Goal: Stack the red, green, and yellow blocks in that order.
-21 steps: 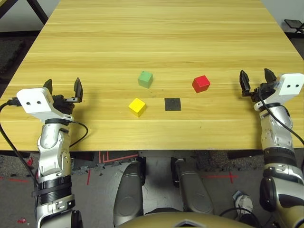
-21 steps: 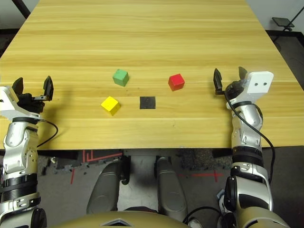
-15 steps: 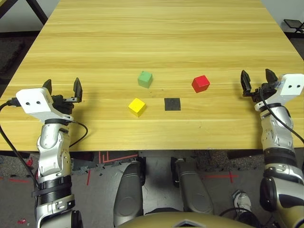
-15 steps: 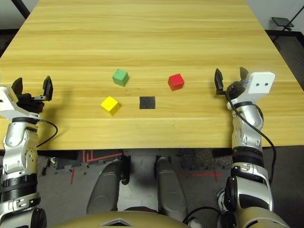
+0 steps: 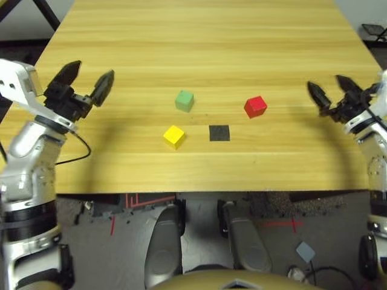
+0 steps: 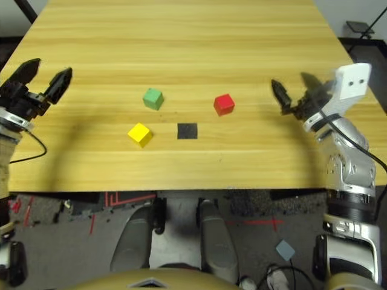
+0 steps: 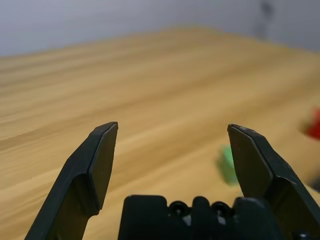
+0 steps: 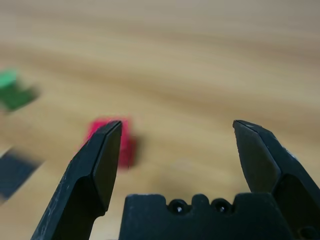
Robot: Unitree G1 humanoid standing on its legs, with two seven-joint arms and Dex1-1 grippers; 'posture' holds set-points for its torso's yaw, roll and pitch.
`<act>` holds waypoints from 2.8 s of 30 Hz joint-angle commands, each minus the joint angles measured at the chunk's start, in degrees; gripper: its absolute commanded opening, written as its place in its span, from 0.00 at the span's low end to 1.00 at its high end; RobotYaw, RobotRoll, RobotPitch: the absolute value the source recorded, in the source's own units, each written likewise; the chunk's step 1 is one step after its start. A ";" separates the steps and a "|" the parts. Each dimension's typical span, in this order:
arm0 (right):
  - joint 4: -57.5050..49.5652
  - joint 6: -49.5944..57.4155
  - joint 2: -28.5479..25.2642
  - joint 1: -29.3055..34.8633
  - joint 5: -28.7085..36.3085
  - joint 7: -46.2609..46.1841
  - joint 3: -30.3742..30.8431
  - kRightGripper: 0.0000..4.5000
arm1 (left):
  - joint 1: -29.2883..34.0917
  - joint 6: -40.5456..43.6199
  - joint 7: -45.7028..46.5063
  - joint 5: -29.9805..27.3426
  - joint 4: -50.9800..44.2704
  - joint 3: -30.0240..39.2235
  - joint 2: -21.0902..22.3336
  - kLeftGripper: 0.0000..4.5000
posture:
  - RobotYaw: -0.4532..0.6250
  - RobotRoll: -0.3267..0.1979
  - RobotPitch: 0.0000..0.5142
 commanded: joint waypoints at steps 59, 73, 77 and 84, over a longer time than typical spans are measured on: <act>21.13 -18.30 4.55 -25.72 -16.76 48.35 28.44 0.46 | -19.76 16.75 -19.35 7.80 -2.97 -20.35 6.85 1.00 | 0.50 0.30 0.47; 41.24 -36.15 14.36 -31.58 -26.98 50.60 30.71 0.46 | -20.91 14.87 -19.36 11.93 -2.45 -20.49 5.99 1.00 | 0.56 0.32 0.46; 41.97 -36.07 14.76 -31.56 -28.12 50.98 30.71 0.46 | -20.73 14.86 -19.29 12.34 -2.11 -20.15 6.04 1.00 | 0.57 0.33 0.46; 43.18 -35.64 15.28 -31.35 -29.35 51.26 30.45 0.46 | -21.74 13.98 -19.40 13.56 0.79 -20.68 4.86 1.00 | 0.57 0.33 0.46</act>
